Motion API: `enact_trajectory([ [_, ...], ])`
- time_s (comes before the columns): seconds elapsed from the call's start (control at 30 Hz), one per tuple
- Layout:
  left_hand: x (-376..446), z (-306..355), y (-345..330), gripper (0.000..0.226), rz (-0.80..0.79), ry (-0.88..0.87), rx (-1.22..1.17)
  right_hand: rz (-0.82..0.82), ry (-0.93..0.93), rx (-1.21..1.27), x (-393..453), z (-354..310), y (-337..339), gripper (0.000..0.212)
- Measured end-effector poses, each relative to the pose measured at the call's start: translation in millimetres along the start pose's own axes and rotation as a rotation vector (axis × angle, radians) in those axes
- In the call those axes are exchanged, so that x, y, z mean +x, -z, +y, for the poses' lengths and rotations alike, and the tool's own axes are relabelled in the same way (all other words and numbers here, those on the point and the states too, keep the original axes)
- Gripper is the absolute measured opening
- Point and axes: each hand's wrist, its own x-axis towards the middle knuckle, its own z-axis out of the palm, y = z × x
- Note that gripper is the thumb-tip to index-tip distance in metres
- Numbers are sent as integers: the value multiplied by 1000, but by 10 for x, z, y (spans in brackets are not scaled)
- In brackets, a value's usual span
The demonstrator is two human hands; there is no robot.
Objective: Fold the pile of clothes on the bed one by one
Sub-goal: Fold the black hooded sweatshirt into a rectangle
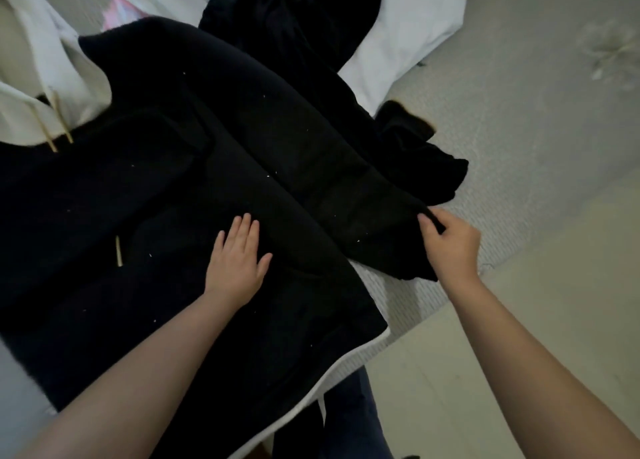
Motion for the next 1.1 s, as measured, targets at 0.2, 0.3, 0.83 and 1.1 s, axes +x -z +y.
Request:
enact_trajectory([
  [0.2, -113, -296, 713, 61, 139, 69, -26, 112, 95, 214, 322, -1142, 445, 24],
  [0.3, -215, -456, 1144, 60, 225, 143, -31, 132, 191, 258, 410, -1867, 629, 22],
  [0.83, -2156, -2123, 1181, 55, 539, 837, -579, -820, 894, 10, -1487, -4619, -1177, 44],
  [1.1, -1948, -2462, 448, 59, 340, 806, -474, -919, 698, -186, -1136, -3702, -2091, 51],
])
